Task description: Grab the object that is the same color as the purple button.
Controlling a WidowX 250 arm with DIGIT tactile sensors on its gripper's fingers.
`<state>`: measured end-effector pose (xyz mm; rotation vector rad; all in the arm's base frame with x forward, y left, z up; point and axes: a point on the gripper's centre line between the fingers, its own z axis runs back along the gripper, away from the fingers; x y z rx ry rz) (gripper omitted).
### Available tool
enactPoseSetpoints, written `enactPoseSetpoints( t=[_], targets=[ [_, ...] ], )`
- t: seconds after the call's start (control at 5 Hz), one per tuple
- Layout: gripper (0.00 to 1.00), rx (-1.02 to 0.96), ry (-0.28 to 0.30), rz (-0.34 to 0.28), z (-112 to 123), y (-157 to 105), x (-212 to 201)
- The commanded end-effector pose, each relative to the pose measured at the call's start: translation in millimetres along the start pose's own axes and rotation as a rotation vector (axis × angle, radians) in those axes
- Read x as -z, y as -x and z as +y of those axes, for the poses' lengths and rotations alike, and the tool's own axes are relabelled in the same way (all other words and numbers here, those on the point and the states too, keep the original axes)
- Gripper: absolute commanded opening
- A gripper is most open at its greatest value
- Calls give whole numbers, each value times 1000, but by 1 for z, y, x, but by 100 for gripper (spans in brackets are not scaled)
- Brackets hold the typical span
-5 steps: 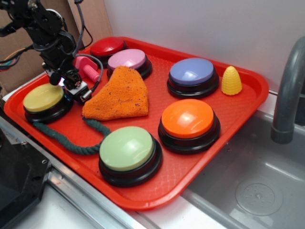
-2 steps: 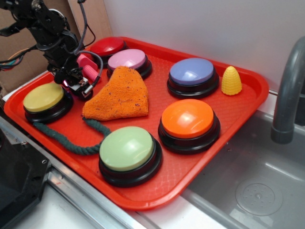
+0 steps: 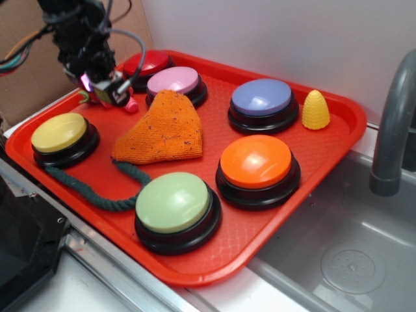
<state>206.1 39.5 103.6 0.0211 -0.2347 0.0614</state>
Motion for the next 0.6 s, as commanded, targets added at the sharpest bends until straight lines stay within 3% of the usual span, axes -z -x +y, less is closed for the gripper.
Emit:
enactPoseSetpoints(
  t=[0.0, 0.4],
  targets=[
    [0, 2, 190, -59, -72, -16, -73],
    [0, -79, 178, 2, -59, -15, -61]
  ],
)
